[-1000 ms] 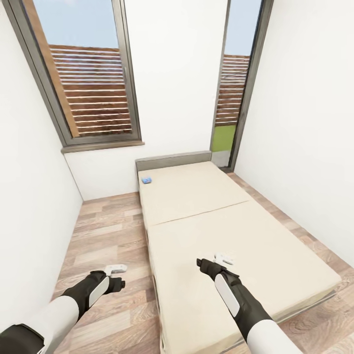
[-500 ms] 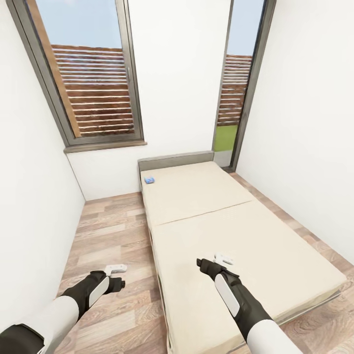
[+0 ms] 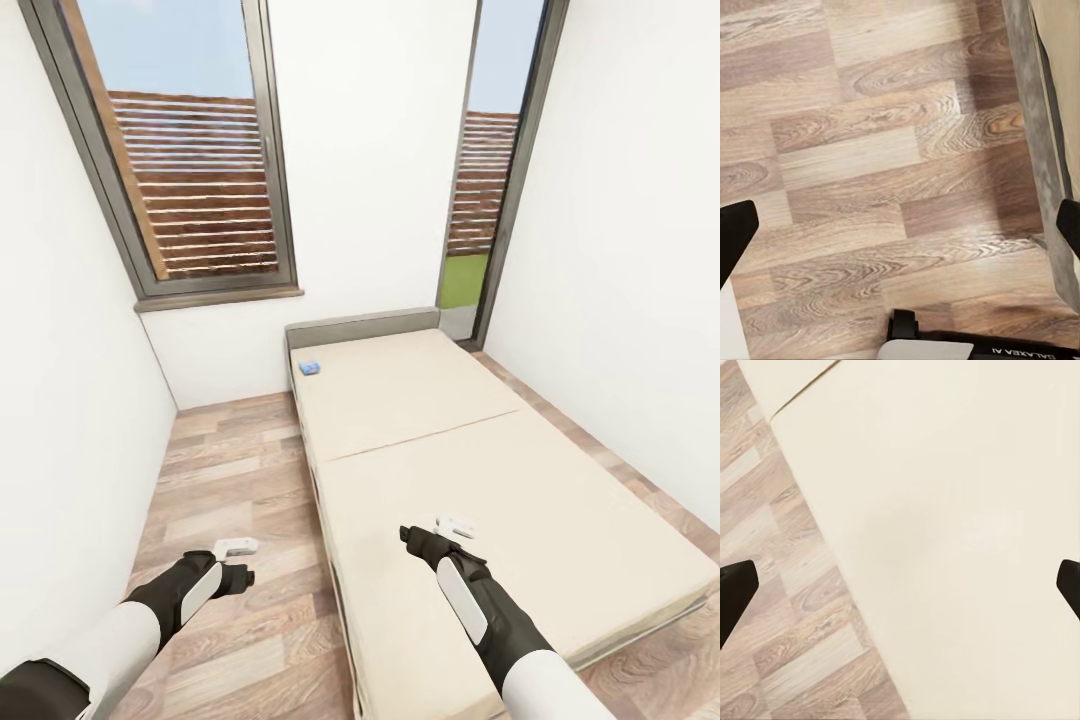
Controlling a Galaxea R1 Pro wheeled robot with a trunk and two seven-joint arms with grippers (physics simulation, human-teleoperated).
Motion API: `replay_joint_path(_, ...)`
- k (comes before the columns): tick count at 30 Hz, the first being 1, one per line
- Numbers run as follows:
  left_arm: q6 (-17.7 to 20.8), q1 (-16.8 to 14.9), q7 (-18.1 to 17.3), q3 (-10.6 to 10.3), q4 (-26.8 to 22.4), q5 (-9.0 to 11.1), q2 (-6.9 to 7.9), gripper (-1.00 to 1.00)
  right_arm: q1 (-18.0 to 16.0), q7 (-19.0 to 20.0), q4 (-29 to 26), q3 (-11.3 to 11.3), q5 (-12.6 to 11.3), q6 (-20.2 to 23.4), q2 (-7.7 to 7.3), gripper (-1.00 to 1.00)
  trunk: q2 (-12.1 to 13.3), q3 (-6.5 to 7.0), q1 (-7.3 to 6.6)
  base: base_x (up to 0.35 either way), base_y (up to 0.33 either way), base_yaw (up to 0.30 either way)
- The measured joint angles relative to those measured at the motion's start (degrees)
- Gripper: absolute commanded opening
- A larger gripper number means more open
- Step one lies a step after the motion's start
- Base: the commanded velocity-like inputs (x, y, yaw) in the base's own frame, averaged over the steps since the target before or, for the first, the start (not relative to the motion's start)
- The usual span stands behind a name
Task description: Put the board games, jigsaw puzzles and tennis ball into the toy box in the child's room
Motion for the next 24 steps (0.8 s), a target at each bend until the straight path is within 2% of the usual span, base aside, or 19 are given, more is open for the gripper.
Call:
replay_joint_path(12, 0.0, 0.0, 0.0, 0.0, 0.0, 0.0, 0.00, 1.00, 0.0, 0.0, 0.0, 0.0, 0.0, 0.0, 0.00, 1.00, 0.0, 0.02, -0.01, 0.113, 0.088, -0.012)
replay_joint_path(24, -0.1, 0.0, 0.0, 0.0, 0.0, 0.0, -0.01, 1.00, 0.0, 0.0, 0.0, -0.1, 0.0, 0.0, 0.00, 1.00, 0.0, 0.67, 0.00, 0.028, 0.020, -0.167)
